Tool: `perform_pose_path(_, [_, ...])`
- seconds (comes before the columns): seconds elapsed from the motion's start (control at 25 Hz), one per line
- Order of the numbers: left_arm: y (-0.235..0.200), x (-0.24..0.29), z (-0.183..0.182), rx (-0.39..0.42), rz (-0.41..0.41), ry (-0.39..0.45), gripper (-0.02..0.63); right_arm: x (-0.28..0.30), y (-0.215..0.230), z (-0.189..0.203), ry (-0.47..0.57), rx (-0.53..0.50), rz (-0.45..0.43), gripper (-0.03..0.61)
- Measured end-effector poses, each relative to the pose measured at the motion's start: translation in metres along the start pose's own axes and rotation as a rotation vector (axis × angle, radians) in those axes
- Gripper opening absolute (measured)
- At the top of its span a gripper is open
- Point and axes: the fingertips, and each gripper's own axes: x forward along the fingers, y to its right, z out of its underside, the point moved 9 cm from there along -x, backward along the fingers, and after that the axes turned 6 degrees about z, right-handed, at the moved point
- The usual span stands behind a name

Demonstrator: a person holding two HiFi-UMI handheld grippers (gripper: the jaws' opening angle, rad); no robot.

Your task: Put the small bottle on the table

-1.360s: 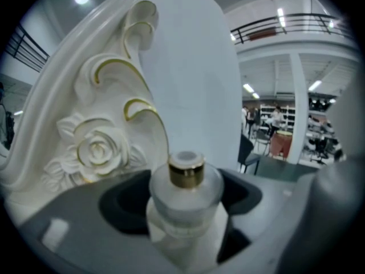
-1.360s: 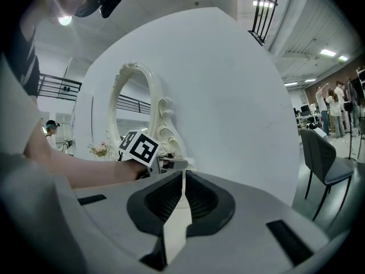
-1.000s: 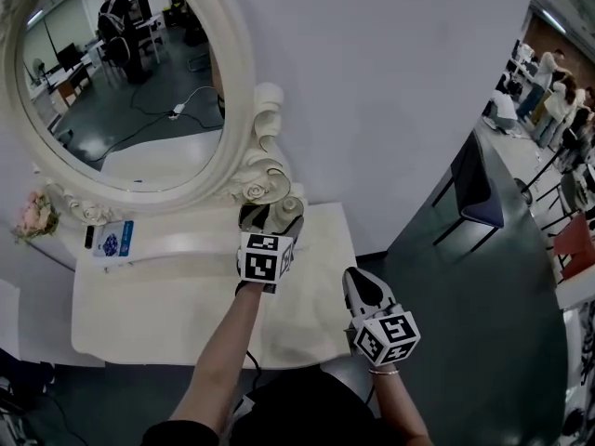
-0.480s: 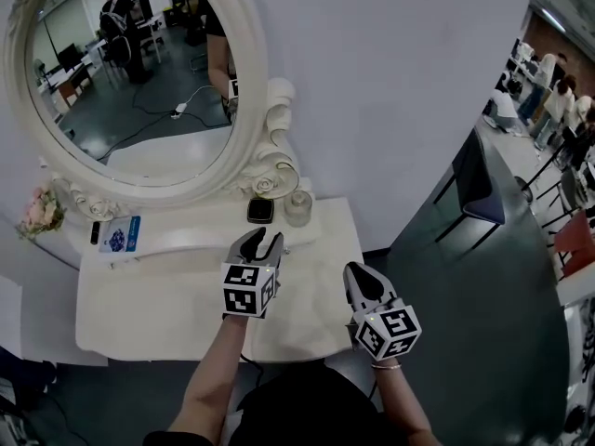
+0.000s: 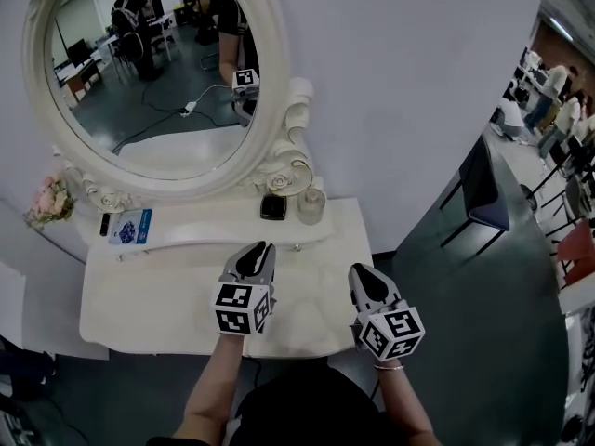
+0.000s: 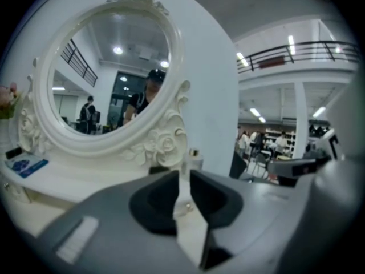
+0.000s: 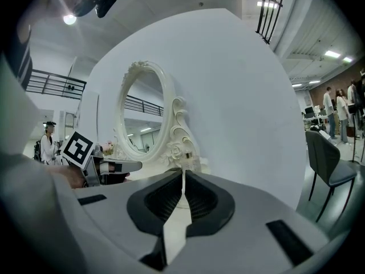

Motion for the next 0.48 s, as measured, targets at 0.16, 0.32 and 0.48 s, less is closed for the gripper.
perform_pose_path(0.16, [0.002, -0.011, 0.0, 0.008, -0.001, 0.005, 0.041, -0.002, -0.006, 0.0, 0.005, -0.003, -0.008, 0.005])
perform_pose_path(0.32, [0.004, -0.022, 0.005, 0.002, -0.003, 0.006, 0.015, -0.005, -0.011, 0.0, 0.01, -0.007, -0.01, 0.005])
perform_pose_path(0.48, [0.006, -0.031, 0.009, 0.003, -0.008, -0.003, 0.008, -0.011, -0.015, -0.002, 0.019, -0.017, -0.007, 0.005])
